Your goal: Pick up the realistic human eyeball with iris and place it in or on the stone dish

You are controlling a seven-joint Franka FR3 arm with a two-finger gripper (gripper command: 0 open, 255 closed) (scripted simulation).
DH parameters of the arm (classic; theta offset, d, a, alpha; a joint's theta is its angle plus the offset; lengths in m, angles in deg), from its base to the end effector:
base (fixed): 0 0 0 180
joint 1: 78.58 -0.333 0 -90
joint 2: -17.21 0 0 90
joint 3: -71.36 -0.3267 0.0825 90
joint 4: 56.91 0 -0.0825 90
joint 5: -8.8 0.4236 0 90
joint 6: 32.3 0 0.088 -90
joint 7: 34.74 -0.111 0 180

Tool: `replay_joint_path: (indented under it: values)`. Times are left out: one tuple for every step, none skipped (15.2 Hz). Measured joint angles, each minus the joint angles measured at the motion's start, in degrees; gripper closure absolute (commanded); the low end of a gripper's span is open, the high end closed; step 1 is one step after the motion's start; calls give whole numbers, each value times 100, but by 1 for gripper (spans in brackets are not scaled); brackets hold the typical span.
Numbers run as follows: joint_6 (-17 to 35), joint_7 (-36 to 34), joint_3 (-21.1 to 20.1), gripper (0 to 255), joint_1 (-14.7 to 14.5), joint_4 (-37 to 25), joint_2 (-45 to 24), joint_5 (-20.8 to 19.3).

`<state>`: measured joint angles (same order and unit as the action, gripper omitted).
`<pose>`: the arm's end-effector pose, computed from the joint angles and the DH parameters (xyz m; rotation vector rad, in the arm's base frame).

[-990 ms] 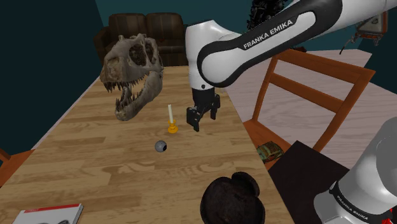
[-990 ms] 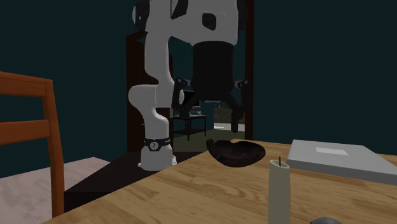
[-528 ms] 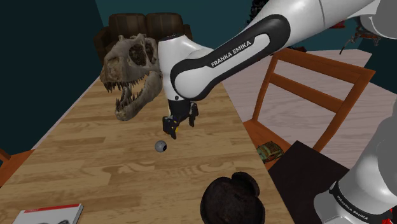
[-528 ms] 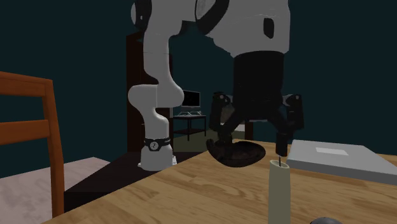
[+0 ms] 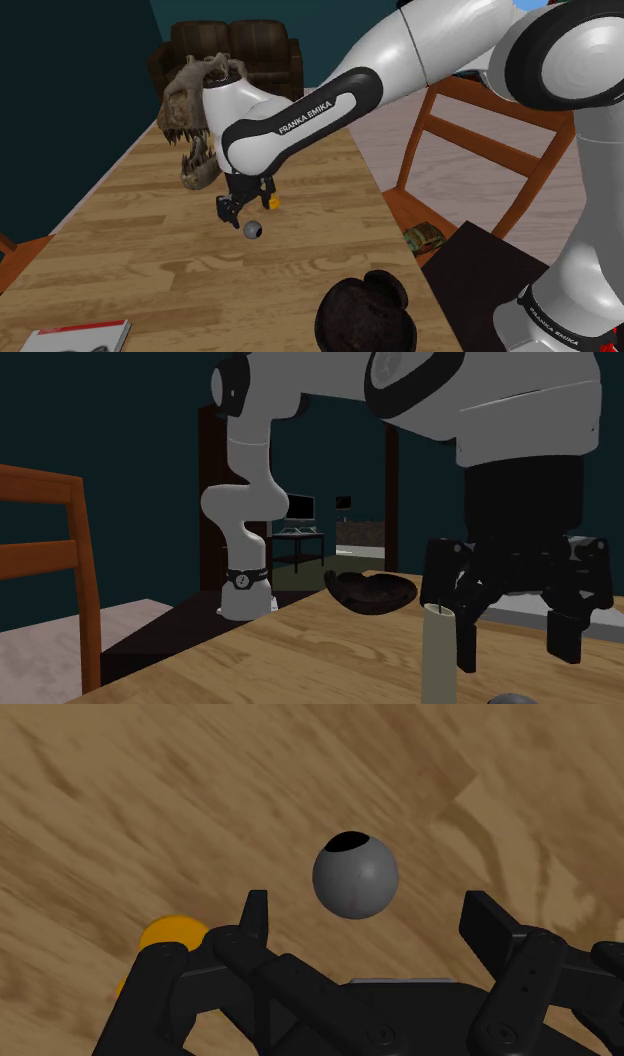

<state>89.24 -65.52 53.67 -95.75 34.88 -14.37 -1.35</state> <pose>0.6155 0.3852 0.3054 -3.1295 -0.1907 0.0116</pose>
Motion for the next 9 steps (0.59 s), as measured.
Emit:
replay_joint_path:
  values:
    - [33, -11, 12, 0, -21, -54, -80, -24]
    - [62, -21, 25, 0, -40, -112, -163, -47]
    - [111, -34, 34, 0, -52, -109, -208, -62]
    - [170, -40, 42, 0, -54, -84, -242, -75]
    - [209, -52, 50, 0, -66, -90, -288, -88]
    - [272, -63, 60, 0, -74, -73, -334, -104]
    - [341, -63, 75, 0, -76, -66, -397, -123]
    - [371, -73, 81, 0, -84, -65, -429, -132]
    - [385, -81, 83, 0, -92, -65, -444, -137]
